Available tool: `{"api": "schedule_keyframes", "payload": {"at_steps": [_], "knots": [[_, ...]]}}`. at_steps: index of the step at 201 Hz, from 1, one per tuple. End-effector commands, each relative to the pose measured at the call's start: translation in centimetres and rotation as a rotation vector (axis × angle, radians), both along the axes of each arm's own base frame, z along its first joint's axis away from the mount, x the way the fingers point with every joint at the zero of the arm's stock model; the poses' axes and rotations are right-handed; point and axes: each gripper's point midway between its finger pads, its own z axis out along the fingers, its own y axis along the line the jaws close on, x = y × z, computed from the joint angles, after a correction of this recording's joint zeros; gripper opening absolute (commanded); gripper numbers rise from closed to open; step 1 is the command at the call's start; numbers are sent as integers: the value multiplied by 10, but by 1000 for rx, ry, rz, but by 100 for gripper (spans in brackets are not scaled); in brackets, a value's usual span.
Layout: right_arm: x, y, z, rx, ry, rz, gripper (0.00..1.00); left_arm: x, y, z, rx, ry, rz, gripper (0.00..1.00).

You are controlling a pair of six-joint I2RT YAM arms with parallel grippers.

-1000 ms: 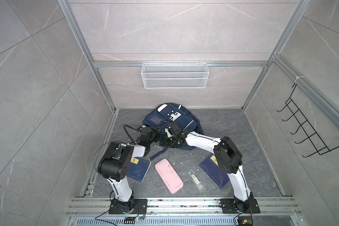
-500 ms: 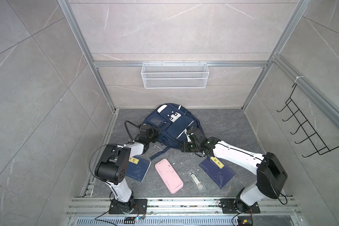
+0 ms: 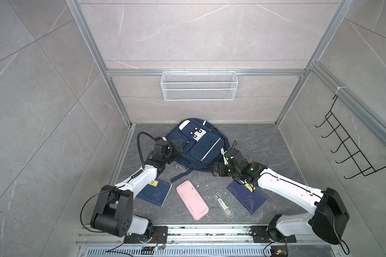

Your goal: Pack the student bag

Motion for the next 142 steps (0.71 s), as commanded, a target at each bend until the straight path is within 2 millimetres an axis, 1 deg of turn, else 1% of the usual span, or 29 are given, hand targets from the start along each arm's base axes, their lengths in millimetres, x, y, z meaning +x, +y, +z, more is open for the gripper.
{"api": "schedule_keyframes", "payload": {"at_steps": [1,18,45,68,99,127,141,142], "knots": [[-6,-15,5,-39,-25,0,94,-23,15,7,141,-2,-23,45],[-11,-12,2,-44,-7,47,92,-43,26,2,193,29,-14,45],[-19,4,-10,-35,53,142,88,-74,48,-13,257,100,33,45],[-19,19,-18,0,80,187,87,-99,62,-24,281,158,64,45],[-17,49,-20,-22,91,286,84,-133,81,-43,279,240,139,46],[-11,81,-15,-46,80,364,82,-156,94,-56,290,274,174,46],[-9,102,-10,-22,77,406,82,-168,100,-63,281,291,195,46],[-10,103,-14,-26,85,409,82,-168,100,-63,279,291,196,46]]}}
